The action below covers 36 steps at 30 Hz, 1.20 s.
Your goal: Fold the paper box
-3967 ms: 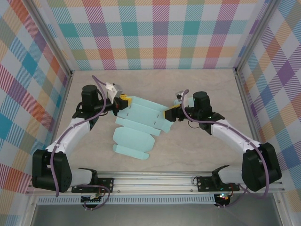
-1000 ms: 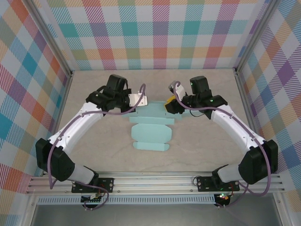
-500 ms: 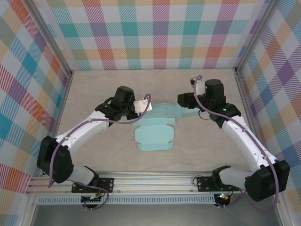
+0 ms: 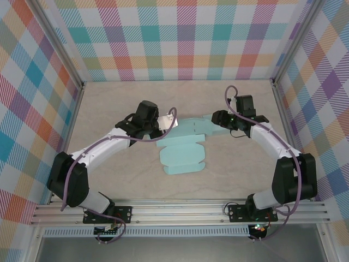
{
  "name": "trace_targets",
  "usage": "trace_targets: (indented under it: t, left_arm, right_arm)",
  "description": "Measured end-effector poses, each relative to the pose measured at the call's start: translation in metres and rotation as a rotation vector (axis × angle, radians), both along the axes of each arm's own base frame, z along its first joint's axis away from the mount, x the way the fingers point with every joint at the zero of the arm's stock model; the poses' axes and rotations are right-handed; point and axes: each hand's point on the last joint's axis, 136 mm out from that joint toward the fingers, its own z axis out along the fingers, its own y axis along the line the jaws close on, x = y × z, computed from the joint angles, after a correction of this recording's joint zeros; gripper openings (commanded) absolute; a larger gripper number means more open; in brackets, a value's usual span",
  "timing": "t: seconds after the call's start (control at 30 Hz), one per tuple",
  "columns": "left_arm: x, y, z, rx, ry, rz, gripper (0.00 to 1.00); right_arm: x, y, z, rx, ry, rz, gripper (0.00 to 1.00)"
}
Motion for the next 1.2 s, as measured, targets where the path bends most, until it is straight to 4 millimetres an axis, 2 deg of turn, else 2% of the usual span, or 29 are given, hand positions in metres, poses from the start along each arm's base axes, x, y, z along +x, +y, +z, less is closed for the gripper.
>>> trace_targets:
  t: [0.17,0.3,0.4,0.5,0.63,0.9,1.03,1.2]
  left_arm:
    - [-0.002,0.003,-0.022,0.049,-0.082,0.039,0.00]
    - [-0.008,0.004,-0.037,0.108,-0.156,0.057,0.00]
    - [-0.009,0.003,-0.036,0.127,-0.209,0.073,0.00]
    - [-0.013,-0.001,-0.031,0.134,-0.272,0.080,0.00]
    - [-0.016,-0.005,-0.027,0.132,-0.340,0.091,0.00]
    - [-0.011,-0.004,-0.020,0.143,-0.419,0.132,0.00]
    - [-0.009,-0.004,-0.026,0.161,-0.418,0.131,0.00]
    - [-0.007,-0.006,-0.032,0.172,-0.417,0.127,0.00]
  right_arm:
    - [0.006,0.001,0.016,0.021,-0.021,-0.023,0.47]
    - [0.001,0.003,0.032,0.039,-0.044,-0.044,0.49]
    - [-0.007,0.016,0.045,0.054,-0.067,-0.022,0.51]
    - [-0.015,0.033,0.049,0.072,-0.063,0.007,0.51]
    - [-0.018,0.049,0.044,0.081,-0.034,0.028,0.51]
    - [0.002,0.069,0.026,0.060,0.026,0.047,0.56]
    - [0.007,0.079,0.014,0.060,0.058,0.068,0.56]
    - [0.003,0.091,0.002,0.073,0.103,0.094,0.56]
